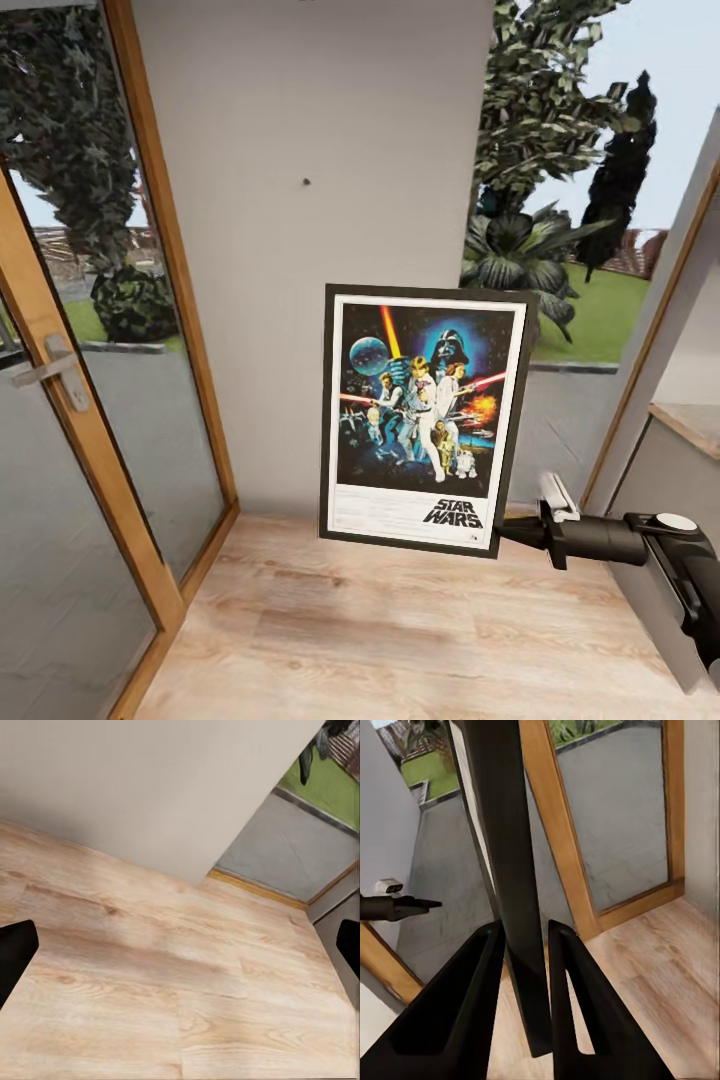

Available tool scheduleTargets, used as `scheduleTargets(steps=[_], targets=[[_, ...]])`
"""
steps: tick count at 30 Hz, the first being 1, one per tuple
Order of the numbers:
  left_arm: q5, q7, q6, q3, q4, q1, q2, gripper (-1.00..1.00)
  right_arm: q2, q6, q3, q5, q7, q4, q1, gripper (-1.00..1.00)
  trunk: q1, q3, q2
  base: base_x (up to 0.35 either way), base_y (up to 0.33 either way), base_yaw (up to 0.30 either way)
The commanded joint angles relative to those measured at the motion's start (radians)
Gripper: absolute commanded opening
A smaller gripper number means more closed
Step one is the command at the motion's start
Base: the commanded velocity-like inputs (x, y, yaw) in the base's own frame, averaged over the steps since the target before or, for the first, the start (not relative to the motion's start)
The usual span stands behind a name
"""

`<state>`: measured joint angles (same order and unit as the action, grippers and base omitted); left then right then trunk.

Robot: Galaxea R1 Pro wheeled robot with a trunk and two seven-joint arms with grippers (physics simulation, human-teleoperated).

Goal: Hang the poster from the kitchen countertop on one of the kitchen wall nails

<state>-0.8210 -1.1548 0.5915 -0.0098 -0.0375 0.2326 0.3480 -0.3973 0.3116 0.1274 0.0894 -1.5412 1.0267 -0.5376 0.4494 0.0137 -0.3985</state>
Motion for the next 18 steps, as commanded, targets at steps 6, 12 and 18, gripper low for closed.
scheduleTargets(steps=[6,12,18], targets=[[-0.003,-0.003,0.004,-0.001,0.001,0.001,0.000,1.00,0.000,0.014,0.000,0.001,-0.005,0.000,-0.001,-1.00,0.001,-0.005,-0.002,0.001,0.002,-0.266],[-0.003,-0.003,0.004,-0.001,0.001,0.001,0.000,1.00,0.000,0.014,0.000,0.001,-0.005,0.000,-0.001,-1.00,0.001,-0.011,-0.002,0.000,0.000,-0.247],[-0.003,-0.003,0.004,-0.001,0.001,0.001,0.000,1.00,0.000,0.014,0.000,0.001,-0.005,0.000,-0.001,-1.00,0.001,-0.012,-0.002,0.082,0.061,-0.036]])
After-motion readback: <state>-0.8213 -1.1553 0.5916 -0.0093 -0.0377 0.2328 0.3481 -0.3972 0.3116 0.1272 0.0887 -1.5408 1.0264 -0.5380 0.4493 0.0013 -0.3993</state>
